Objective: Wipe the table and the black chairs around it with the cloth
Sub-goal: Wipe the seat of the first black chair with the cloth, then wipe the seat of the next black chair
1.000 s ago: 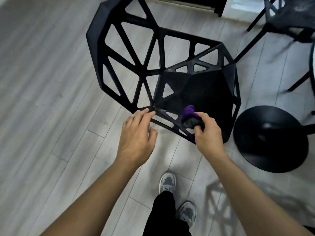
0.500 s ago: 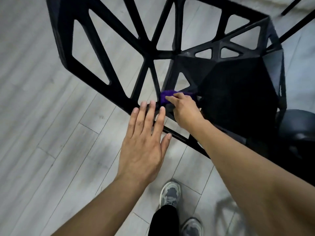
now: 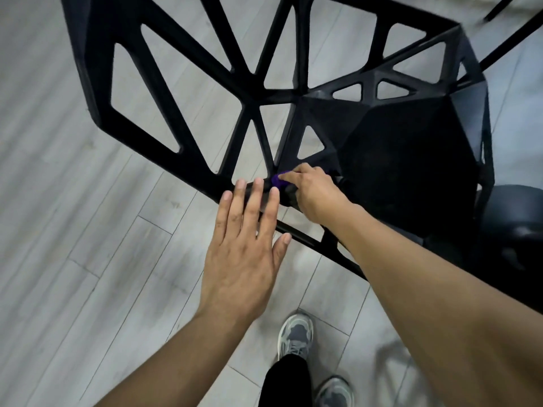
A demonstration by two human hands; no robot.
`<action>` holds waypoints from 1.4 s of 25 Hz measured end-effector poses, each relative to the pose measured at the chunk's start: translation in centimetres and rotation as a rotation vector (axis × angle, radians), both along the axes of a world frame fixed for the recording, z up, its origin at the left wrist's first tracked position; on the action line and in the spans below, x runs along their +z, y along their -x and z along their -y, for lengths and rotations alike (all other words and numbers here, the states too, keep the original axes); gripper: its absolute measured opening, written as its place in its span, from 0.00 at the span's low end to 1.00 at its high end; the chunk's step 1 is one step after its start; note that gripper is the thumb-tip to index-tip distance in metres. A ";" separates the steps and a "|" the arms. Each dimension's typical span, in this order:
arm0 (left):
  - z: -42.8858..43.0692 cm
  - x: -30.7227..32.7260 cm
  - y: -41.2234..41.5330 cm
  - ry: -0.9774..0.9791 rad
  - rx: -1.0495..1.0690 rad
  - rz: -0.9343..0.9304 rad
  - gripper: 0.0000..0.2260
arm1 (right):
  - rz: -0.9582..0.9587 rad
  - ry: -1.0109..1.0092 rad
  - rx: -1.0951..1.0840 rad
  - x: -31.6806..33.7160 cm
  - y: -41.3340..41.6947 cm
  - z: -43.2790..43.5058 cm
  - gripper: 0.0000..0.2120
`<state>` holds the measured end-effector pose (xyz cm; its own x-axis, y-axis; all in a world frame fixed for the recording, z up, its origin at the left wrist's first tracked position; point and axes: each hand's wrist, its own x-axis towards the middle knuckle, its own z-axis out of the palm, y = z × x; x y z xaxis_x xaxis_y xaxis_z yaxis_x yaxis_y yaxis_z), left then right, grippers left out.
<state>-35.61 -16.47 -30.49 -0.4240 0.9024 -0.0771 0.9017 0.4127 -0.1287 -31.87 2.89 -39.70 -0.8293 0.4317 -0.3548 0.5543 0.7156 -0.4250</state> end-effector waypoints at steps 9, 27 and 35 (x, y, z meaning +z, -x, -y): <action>-1.1 4.6 -0.2 0.247 0.029 0.149 0.30 | 0.242 0.236 -0.240 7.7 -7.0 0.4 0.25; 3.3 36.4 -18.5 -0.116 -0.500 0.453 0.19 | -0.494 -0.007 -1.034 43.2 -32.5 16.3 0.24; 4.2 42.8 -24.9 -0.160 -0.907 0.572 0.18 | -0.535 -0.200 -1.414 50.5 -40.6 27.7 0.25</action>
